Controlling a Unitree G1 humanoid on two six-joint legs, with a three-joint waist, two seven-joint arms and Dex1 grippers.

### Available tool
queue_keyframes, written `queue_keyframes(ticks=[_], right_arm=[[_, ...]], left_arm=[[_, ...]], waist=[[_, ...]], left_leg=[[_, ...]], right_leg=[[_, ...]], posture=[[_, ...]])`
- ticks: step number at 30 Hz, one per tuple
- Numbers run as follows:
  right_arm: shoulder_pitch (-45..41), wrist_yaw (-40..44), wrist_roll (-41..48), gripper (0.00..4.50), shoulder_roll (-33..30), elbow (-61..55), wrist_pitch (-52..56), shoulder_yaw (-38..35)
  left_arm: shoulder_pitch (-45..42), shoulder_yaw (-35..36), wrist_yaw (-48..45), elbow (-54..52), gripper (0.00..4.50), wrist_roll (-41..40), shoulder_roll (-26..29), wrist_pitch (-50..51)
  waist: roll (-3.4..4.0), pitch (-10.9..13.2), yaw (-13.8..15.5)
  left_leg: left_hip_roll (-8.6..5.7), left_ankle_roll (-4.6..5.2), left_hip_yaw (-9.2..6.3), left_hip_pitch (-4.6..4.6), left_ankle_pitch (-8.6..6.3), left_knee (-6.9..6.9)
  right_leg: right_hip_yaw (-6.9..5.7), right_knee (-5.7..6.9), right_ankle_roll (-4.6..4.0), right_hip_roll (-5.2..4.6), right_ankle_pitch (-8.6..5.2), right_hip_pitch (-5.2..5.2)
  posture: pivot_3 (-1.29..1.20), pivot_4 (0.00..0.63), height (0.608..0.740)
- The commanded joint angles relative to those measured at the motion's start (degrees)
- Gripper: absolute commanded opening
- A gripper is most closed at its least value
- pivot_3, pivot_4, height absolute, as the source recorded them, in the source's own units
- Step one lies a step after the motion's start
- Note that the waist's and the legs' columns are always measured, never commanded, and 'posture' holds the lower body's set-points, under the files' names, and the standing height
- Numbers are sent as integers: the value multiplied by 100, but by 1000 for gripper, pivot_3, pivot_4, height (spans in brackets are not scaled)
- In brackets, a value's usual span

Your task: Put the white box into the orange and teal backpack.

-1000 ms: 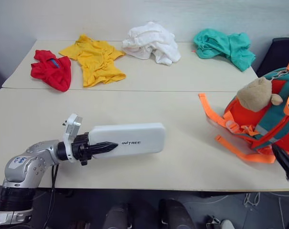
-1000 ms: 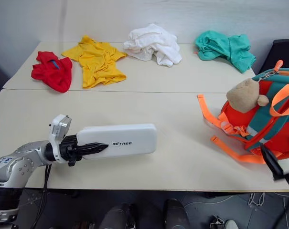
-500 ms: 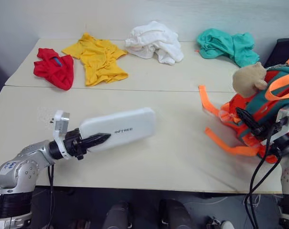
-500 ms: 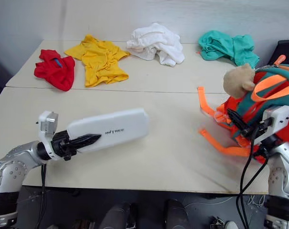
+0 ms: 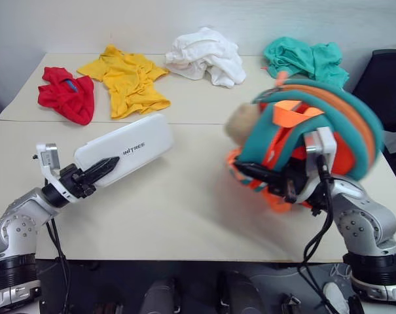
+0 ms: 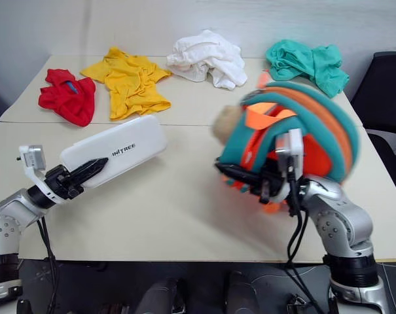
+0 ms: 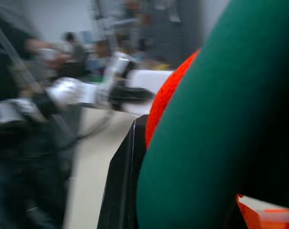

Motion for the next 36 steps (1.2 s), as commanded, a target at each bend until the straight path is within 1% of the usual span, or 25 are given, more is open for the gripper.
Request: queue_keyframes(ticks=[1, 4, 6, 7, 12, 15, 18, 19, 22, 25, 30, 32, 33, 34, 36], right_arm=[[111, 21, 1002, 16, -325, -763, 635, -102], [431, 222, 1229, 16, -856, -802, 985, -295], [603, 297, 980, 16, -1133, -622, 957, -398], [629, 315, 905, 16, -1213, -498, 948, -435], [525, 336, 552, 16, -1168, -161, 750, -378], [537, 383, 440, 16, -1105, -116, 710, -311], [522, 447, 250, 16, -1038, -48, 664, -192], [499, 462, 200, 16, -1013, -13, 652, -162], [402, 513, 70, 16, -962, 87, 590, -95], [331, 563, -37, 16, -908, 163, 557, -48], [324, 641, -120, 16, -889, 164, 543, -14], [327, 669, -151, 16, -912, 177, 537, -10], [320, 686, -172, 16, -923, 193, 534, -5], [303, 696, -202, 16, -923, 218, 527, 3], [270, 730, -256, 16, -922, 257, 518, 26]], left_arm=[[-78, 336, -136, -246, 1166, -176, 145, -94], [-57, 404, -179, -580, 1166, -107, 198, -297], [-82, 511, -167, -968, 1166, -302, 276, -204], [-97, 604, -119, -1196, 1166, -521, 337, -34], [90, 1005, 107, -2160, 1166, -1507, 640, 639], [182, 1058, 73, -2587, 1166, -1181, 596, 157], [104, 880, 228, -2821, 1166, -1721, 641, 510], [139, 767, 157, -2891, 1166, -1749, 687, 577], [233, 370, -141, -2818, 1166, -1276, 751, 391], [169, -65, -440, -2488, 1166, -751, 814, 120], [-328, -723, -864, -1710, 1166, 255, 925, -595], [-462, -1061, -1262, -1508, 1166, 669, 1142, -837], [-593, -1214, -1365, -1401, 1166, 789, 1199, -877], [-907, -1439, -1309, -1235, 1166, 948, 1163, -872], [-1546, -1883, -1319, -1066, 1166, 1094, 999, -807]], waist=[[-2, 1, 29], [-12, 1, 110], [-22, 3, 149], [-28, 5, 153], [-32, 11, 137], [-31, 12, 132], [-31, 12, 146], [-31, 12, 151], [-31, 12, 162], [-31, 12, 160], [-32, 12, 175], [-32, 11, 165], [-32, 11, 161], [-32, 11, 167], [-32, 11, 204]], left_leg=[[-2, 2, 0, -2, -2, 1], [-9, 14, -15, -8, -11, 11], [-11, 20, -17, -12, -14, 11], [-11, 20, -17, -13, -15, 12], [-10, 12, -21, -8, -12, 8], [-9, 3, -19, -2, -7, 4], [-8, 1, -19, -3, -5, 5], [-9, 2, -19, -3, -5, 6], [-11, 3, -19, -4, -5, 7], [-13, 4, -16, -3, -4, 7], [-12, 4, -13, -4, -4, 8], [-12, 6, -10, -5, -5, 7], [-12, 6, -10, -5, -5, 7], [-11, 5, -9, -5, -5, 7], [-12, 7, -12, -5, -5, 9]], right_leg=[[0, -4, 0, -2, 0, 1], [-9, -12, 0, -16, 0, 10], [-10, -35, 8, -17, 5, 18], [-10, -37, 8, -18, 5, 19], [-9, -39, 9, -20, 5, 17], [-9, -37, 5, -16, 3, 16], [-12, -35, 4, -11, 3, 16], [-11, -35, 4, -12, 3, 17], [-12, -34, 4, -12, 3, 18], [-13, -34, 4, -6, 3, 17], [-14, -34, 4, -2, 3, 16], [-12, -34, 5, -1, 3, 15], [-13, -29, 5, -1, 3, 15], [-13, -28, 5, -1, 3, 15], [-15, -29, 5, -3, 3, 17]], posture=[[0, 150, 740], [0, 150, 740], [0, 150, 740], [0, 150, 740], [0, 150, 740], [0, 150, 740], [0, 150, 740], [0, 150, 740], [0, 150, 740], [0, 150, 740], [0, 150, 740], [0, 150, 740], [0, 150, 740], [0, 150, 740], [0, 150, 740]])
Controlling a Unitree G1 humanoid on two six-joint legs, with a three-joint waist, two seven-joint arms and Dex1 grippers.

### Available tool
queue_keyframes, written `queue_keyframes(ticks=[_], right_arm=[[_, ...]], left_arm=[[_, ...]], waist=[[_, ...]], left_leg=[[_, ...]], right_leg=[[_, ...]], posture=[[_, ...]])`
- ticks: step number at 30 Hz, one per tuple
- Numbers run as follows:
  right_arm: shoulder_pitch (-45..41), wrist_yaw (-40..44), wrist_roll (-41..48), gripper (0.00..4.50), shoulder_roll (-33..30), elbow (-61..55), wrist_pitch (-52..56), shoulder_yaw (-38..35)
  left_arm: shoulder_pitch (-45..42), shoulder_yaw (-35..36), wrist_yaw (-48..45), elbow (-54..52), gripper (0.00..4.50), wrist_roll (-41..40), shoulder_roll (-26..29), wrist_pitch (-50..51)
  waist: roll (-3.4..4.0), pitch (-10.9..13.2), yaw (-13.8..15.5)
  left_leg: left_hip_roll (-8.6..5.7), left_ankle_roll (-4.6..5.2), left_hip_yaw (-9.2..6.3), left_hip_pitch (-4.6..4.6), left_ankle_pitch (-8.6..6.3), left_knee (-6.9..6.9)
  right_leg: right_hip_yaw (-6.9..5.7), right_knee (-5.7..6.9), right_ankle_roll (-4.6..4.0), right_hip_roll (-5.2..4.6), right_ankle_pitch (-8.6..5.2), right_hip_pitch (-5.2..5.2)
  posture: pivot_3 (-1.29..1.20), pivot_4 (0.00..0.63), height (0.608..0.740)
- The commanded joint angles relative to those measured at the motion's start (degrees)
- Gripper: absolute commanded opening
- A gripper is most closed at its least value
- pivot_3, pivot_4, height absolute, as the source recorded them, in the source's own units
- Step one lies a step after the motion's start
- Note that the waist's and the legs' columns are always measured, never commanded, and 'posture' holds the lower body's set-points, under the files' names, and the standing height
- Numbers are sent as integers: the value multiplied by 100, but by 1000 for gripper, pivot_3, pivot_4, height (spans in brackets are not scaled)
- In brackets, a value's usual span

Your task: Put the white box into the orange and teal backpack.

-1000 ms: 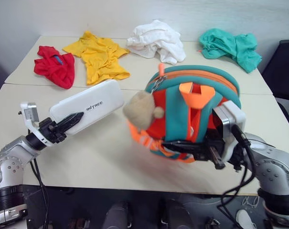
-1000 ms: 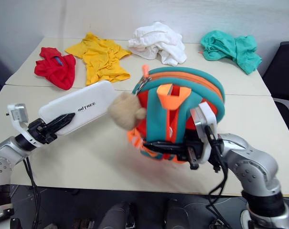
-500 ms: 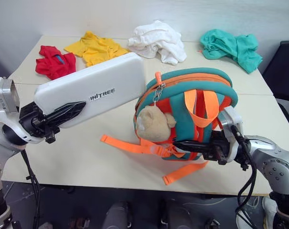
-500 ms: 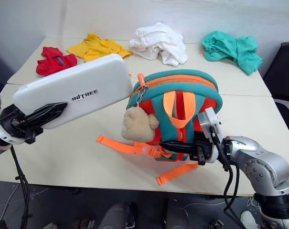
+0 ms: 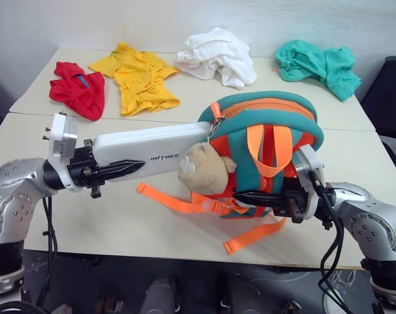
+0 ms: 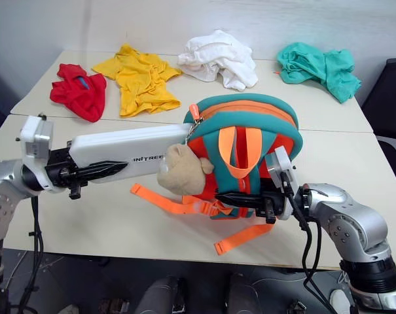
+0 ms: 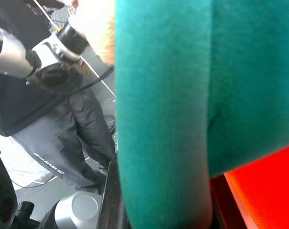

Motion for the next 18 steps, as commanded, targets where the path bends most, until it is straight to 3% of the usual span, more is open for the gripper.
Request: queue_keyframes(ticks=[1, 6, 10, 17, 18], right_arm=[[-88, 108, -51, 16, -16, 1, -92, -22], [-148, 212, -140, 16, 26, 60, -136, 56], [-181, 267, -248, 16, 71, 79, -221, 105], [-129, 141, -341, 16, 197, -12, -293, 109], [-99, 81, -342, 16, 220, -41, -294, 92]], left_arm=[[-939, -767, 5, 220, 1166, 406, -243, 171], [-2417, -1964, 16, 704, 1166, 1029, -1027, 600], [-3109, -2645, 189, 1340, 1166, 1577, -1824, 713], [-3356, -2550, 395, 2090, 1166, 1905, -2938, 122], [-3236, -2435, 263, 1923, 1902, 1803, -2880, 82]], waist=[[0, 0, 59], [-2, 1, 126], [-2, 1, 100], [-3, 1, 109], [-3, 1, 109]], left_leg=[[0, 2, 1, -1, 1, 3], [-10, 12, 0, -13, 7, 16], [-12, 21, 27, -13, 7, 14], [-4, 21, 29, -9, 9, 22], [-4, 21, 28, -9, 9, 24]], right_leg=[[0, 0, 1, 1, 1, 0], [-6, 16, 11, 22, 6, -2], [-26, 9, 20, 40, 11, -9], [-25, 21, 21, 43, 11, -10], [-25, 22, 21, 42, 11, -11]], posture=[[0, 150, 740], [0, 150, 740], [0, 150, 740], [0, 150, 740], [0, 150, 740]])
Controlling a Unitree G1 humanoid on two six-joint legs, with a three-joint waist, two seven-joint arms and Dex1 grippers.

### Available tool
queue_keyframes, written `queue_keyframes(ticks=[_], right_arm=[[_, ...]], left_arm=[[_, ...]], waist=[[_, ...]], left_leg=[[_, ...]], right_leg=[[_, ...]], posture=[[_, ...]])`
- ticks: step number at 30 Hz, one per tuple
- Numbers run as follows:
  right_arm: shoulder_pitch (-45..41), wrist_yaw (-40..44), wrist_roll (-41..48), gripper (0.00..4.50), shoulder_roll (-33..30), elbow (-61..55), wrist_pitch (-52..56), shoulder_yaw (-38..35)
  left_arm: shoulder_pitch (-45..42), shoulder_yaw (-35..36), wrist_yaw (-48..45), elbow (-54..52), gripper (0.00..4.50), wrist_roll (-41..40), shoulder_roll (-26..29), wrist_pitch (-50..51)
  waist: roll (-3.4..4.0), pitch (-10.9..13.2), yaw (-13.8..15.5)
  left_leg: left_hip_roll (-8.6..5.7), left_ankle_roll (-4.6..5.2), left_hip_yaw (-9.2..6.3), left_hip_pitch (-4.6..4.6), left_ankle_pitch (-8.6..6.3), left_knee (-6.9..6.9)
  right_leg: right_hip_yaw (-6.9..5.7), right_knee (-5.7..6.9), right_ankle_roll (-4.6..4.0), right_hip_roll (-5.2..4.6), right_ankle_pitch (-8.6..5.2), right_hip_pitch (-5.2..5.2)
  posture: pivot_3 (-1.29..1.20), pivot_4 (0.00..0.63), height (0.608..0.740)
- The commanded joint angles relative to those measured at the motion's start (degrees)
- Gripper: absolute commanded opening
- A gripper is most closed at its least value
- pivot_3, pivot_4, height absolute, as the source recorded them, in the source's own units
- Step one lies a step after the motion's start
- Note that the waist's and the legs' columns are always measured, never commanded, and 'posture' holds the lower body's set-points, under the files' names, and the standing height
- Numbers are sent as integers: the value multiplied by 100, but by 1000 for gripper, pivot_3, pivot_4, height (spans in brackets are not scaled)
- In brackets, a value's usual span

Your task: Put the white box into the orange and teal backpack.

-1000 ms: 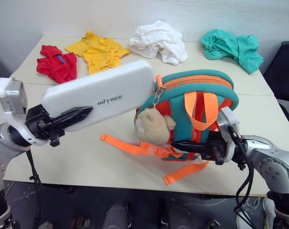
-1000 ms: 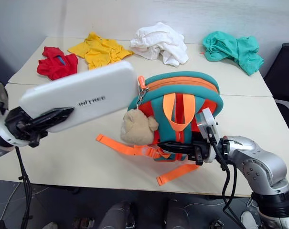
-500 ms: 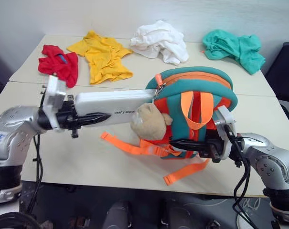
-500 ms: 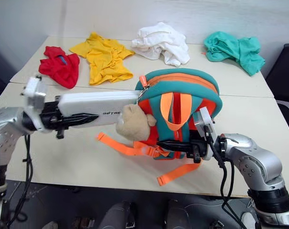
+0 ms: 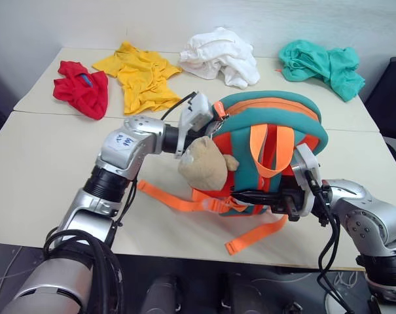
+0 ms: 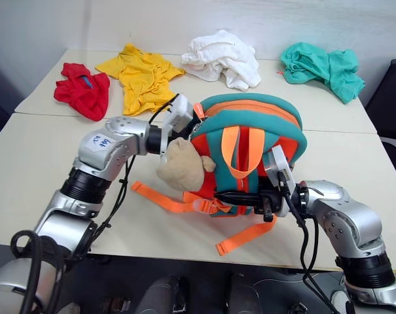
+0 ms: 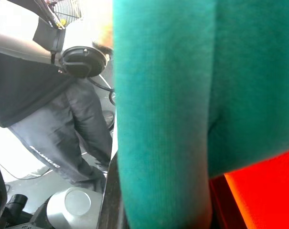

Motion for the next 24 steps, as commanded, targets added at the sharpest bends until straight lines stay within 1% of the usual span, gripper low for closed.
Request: queue_keyframes(ticks=[1, 3, 6, 9, 10, 12, 13, 14, 15, 18, 22, 24], right_arm=[[90, -143, 23, 16, 92, -239, -51, -36], [107, -206, 19, 16, 117, -275, -45, -50], [136, -273, 18, 16, 144, -294, -61, -75], [156, -344, 6, 16, 162, -276, -90, -125], [160, -372, 0, 16, 166, -267, -101, -147], [171, -482, -17, 16, 222, -211, -143, -213], [175, -497, -35, 16, 233, -190, -160, -221], [177, -499, -48, 16, 235, -172, -172, -227], [177, -491, -57, 16, 230, -151, -180, -228], [173, -489, -71, 16, 234, -98, -208, -219], [155, -528, -146, 16, 308, -26, -250, -124], [148, -522, -173, 16, 329, -15, -249, -115]], left_arm=[[208, 429, -253, -407, 2164, -203, 68, -321], [418, 652, -437, -633, 2785, -304, 355, -266], [701, 1144, -692, -743, 3652, -519, 787, -367], [917, 1302, -1373, -786, 4464, -650, 1340, -442], [957, 1336, -1530, -756, 4464, -654, 1489, -464], [1136, 1415, -2254, -596, 4464, -583, 2110, -696], [1238, 1462, -2526, -622, 4464, -618, 2328, -741], [1299, 1484, -2694, -641, 4464, -652, 2458, -772], [1373, 1578, -2655, -802, 4464, -767, 2472, -723], [1616, 1867, -2436, -1498, 4464, -1253, 2373, -368], [1863, 1995, -1401, -2526, 4464, -1644, 1633, -220], [1938, 2017, -1108, -2807, 4464, -1792, 1434, -61]], waist=[[0, 0, -8], [0, 0, -48], [1, 0, -106], [1, 0, -126], [1, 0, -128], [1, 0, -137], [1, 0, -144], [1, 0, -153], [2, 1, -147], [1, 1, -81], [1, 1, -15], [1, 1, -19]], left_leg=[[1, 0, -2, -1, 0, 1], [1, 0, -1, 0, 0, -3], [5, -5, -3, 0, 3, -3], [5, -7, -9, 1, 4, -1], [5, -7, -10, 1, 4, -1], [3, -6, -10, 0, 3, -3], [3, -7, -9, 1, 3, -5], [3, -7, -7, 1, 3, -6], [3, -7, -6, 1, 3, -9], [0, -4, -23, -5, 1, -1], [-3, 0, -41, -13, -1, 12], [-2, 0, -42, -14, -1, 14]], right_leg=[[0, 0, 0, -5, 0, 0], [1, -2, 0, -28, 0, 0], [-3, 0, -1, -28, 0, -1], [-8, 2, -1, -30, -1, 2], [-8, 1, -1, -30, -1, 2], [-9, 0, -1, -29, -1, 1], [-9, -1, -2, -29, -1, 1], [-8, -2, -2, -29, -1, 0], [-7, -3, -2, -28, -1, -1], [2, -5, -3, -39, -2, 7], [19, -11, -1, -47, -1, 15], [19, -8, -1, -45, 0, 15]], posture=[[0, 150, 740], [0, 150, 740], [0, 150, 740], [0, 150, 740], [0, 150, 740], [0, 150, 740], [0, 150, 740], [0, 150, 740], [0, 150, 740], [0, 150, 740], [0, 150, 740], [0, 150, 740]])
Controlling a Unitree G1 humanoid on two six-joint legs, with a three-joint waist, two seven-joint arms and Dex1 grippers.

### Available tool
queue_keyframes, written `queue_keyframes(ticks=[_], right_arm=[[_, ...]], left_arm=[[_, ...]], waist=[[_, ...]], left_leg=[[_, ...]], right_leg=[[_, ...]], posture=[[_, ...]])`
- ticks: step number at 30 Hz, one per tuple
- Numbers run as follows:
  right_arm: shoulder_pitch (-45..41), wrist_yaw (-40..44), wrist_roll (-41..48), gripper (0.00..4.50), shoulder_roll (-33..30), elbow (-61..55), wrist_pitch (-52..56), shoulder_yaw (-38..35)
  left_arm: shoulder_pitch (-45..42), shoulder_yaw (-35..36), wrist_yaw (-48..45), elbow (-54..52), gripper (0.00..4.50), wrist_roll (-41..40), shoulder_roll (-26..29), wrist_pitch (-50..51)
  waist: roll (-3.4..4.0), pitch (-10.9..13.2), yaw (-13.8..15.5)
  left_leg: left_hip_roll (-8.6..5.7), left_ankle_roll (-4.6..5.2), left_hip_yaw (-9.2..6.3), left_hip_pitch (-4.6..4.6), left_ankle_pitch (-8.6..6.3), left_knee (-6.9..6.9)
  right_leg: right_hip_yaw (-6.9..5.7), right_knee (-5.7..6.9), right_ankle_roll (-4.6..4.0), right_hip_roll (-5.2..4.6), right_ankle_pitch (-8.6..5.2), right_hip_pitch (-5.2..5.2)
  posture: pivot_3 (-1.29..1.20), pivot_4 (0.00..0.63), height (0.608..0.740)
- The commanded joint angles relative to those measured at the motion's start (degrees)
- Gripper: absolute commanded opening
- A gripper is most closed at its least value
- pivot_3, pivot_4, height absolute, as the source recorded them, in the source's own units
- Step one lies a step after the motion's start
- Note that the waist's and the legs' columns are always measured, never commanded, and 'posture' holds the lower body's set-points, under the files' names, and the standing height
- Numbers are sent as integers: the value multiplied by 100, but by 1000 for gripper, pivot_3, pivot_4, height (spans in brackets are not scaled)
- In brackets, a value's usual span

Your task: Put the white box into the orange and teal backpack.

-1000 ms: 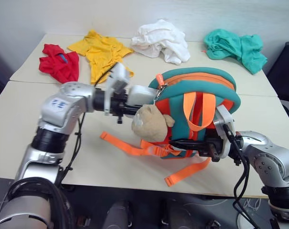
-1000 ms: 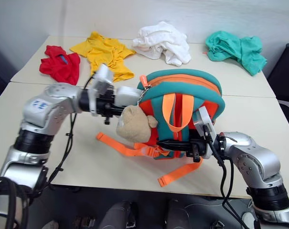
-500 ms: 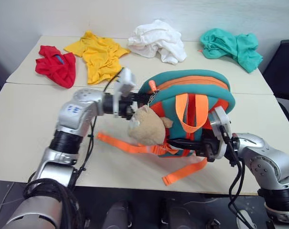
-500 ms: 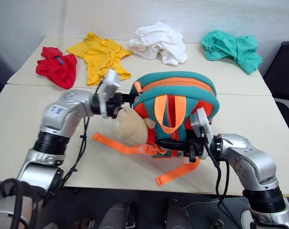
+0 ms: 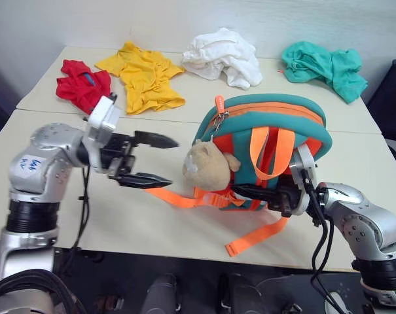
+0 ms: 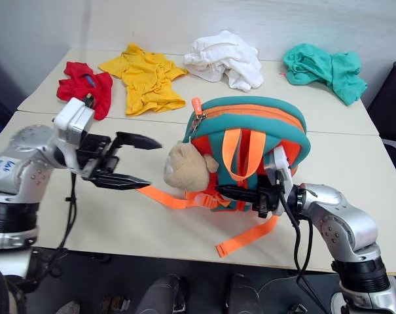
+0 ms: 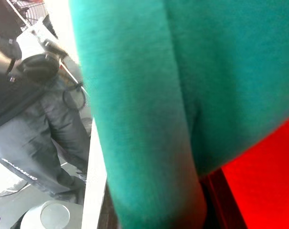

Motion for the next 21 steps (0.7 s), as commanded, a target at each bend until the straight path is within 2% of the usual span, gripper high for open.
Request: queue_keyframes(ticks=[1, 5, 12, 16, 19, 21], right_arm=[[-25, 16, -9, 16, 15, -20, -84, -60], [-90, 0, -52, 16, 86, 14, -74, -4], [-124, -51, -89, 16, 151, -11, -37, 4], [-89, -172, -122, 16, 200, -60, -62, -44], [-43, -267, -131, 16, 242, -114, -88, -80], [-1, -318, -138, 16, 257, -143, -105, -109]], left_arm=[[77, 115, 601, -606, 4464, -332, -196, 220], [270, -349, 1210, -728, 4464, 177, -658, -78], [384, -507, 1219, -710, 2361, 404, -609, -354], [365, -134, 1121, -567, 1281, 179, -335, -298], [176, 345, 970, -262, 793, -268, 91, 142], [72, 552, 733, 113, 703, -365, 549, 371]], waist=[[0, 0, -14], [0, 0, -33], [0, 0, -26], [0, 0, -42], [0, 0, -66], [0, 0, -116]], left_leg=[[0, -2, 0, 1, 1, -2], [1, -6, 7, 12, 3, -7], [0, -5, 8, 11, 3, -6], [1, -5, 8, 11, 3, -6], [3, -6, 8, 12, 3, -8], [4, -7, 7, 11, 4, -11]], right_leg=[[0, 2, 0, 3, 0, -1], [3, 6, 0, 10, 0, 2], [4, 6, -1, 11, 0, 1], [4, 6, -1, 11, 0, 0], [4, 6, -1, 11, -1, -1], [4, 7, -2, 11, -1, -3]], posture=[[0, 150, 740], [0, 150, 740], [0, 150, 740], [0, 150, 740], [0, 150, 740], [0, 150, 740]])
